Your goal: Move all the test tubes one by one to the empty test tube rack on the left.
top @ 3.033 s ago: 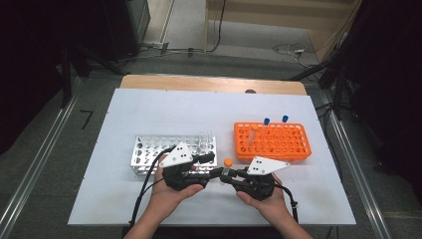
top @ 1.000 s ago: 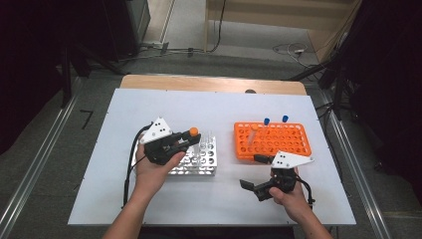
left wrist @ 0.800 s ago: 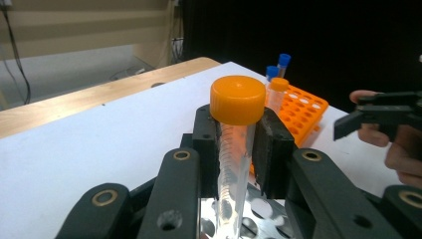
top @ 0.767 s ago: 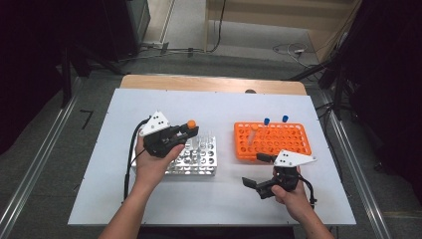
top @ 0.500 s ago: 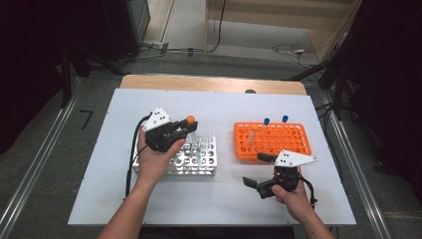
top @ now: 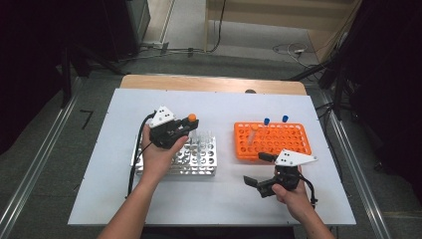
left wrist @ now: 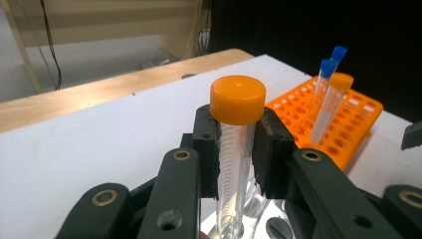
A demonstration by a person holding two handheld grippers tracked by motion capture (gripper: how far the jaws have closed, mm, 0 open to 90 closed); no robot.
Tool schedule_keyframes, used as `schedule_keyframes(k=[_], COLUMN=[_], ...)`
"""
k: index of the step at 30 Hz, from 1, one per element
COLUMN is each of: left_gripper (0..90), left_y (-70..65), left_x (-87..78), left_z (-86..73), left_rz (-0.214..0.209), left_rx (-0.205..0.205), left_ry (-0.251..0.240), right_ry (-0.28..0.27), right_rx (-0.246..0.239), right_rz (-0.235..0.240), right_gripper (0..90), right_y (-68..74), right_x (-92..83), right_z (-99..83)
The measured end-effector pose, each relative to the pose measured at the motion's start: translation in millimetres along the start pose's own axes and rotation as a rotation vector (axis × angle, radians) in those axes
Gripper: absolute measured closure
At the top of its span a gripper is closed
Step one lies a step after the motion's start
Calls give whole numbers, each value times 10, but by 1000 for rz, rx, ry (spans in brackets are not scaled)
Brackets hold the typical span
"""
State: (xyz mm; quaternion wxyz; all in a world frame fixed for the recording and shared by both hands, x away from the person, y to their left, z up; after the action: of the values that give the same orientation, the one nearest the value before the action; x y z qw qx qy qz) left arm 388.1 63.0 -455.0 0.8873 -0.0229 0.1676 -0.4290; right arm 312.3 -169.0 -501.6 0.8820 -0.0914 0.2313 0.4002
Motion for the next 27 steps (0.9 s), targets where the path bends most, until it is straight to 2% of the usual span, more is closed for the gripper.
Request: schedule_keyframes(k=[5,13,18,21,24,27], left_gripper=[749,743,740,736,739,735], left_y=[-18,-14,-30,-47,-64,-84], left_x=[24,38,33,47,62,83], left_z=[-32,-113,-133,-156,-182,-216], left_rz=[6,1,6,5,28,13], left_rx=[16,-7,1,11,55,56], left_ry=[28,89,109,126,159,182], right_ry=[-1,0,1,2,5,6], right_rx=[2,5,4,3,0,1], right_rz=[0,-4,-7,-7,-10,-9], right_gripper=[0,0,0,0,0,0], right_y=[-11,-20,-25,-23,-23,-24], right_x=[1,3,6,11,16,18], right_z=[-2,-7,-10,-13,-17,-21])
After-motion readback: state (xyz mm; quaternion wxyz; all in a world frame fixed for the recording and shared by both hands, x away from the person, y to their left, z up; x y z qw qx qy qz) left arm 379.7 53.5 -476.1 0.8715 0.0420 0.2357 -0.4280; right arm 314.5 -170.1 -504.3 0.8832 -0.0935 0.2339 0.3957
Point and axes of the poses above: each handheld gripper's, and its own axes: x roughly forward along the jaws, z roughly out of its top, y roughly to its left, the point moved 9 cm from there along x, roughly forward along the jaws, and after that the axes turned 12 degrees about -z, right-handed, at the moved point
